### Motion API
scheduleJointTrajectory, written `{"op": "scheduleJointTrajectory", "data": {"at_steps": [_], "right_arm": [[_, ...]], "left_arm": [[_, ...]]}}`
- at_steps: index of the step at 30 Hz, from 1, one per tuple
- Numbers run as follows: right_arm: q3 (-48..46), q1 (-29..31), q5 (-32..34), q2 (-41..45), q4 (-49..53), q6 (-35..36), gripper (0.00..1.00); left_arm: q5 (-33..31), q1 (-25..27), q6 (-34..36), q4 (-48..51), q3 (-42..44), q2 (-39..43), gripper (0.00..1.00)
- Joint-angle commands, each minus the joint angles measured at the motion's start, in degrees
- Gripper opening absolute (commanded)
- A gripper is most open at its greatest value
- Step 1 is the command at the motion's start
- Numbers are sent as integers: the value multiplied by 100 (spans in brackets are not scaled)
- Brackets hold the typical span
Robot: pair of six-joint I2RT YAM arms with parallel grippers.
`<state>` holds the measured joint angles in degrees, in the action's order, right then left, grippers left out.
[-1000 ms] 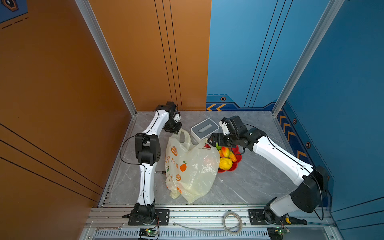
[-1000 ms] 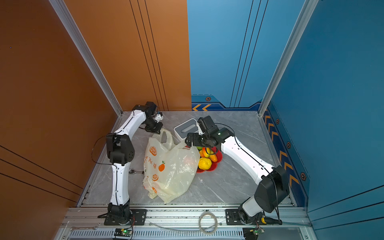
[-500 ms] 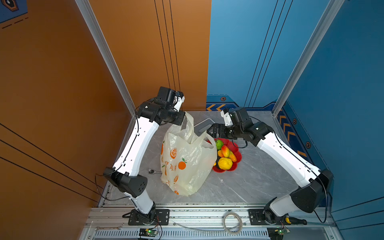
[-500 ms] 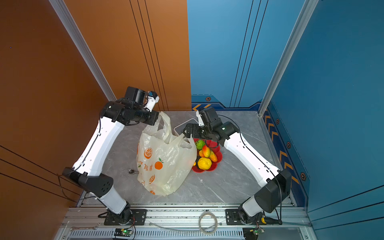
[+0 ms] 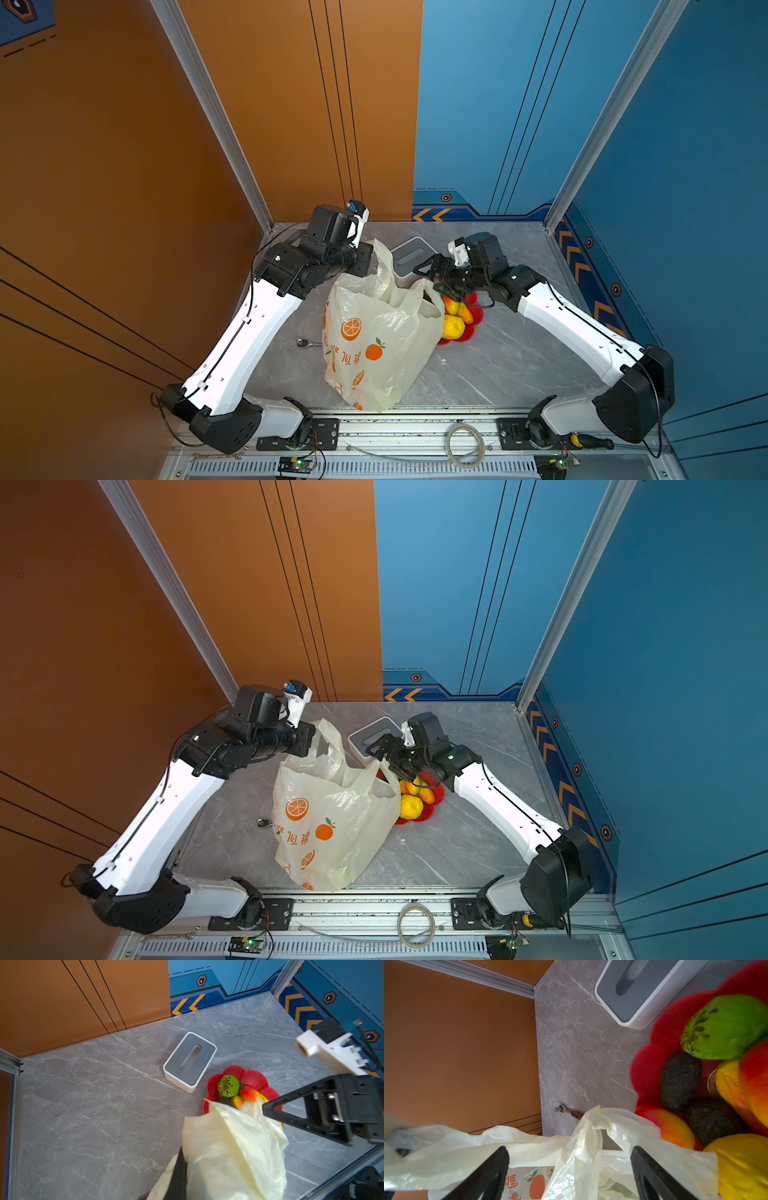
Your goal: Place the fruits into the plastic bag
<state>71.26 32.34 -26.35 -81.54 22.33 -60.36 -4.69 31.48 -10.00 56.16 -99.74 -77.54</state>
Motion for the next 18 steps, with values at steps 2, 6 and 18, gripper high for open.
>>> {"op": "scheduleJointTrajectory", "data": {"at_steps": [2,6,18], "right_arm": [[-87,42,-178,-195,-787,-826,88],[-143,105,-147,-332,-886,-1047,85],[-333,662,856,553,92,-1057,89]], "left_arm": [[-224,153,-135,-151,152,122,0],[-295,239,-139,-151,217,170,0],[-428,279,-76,-157,163,182,0]]}}
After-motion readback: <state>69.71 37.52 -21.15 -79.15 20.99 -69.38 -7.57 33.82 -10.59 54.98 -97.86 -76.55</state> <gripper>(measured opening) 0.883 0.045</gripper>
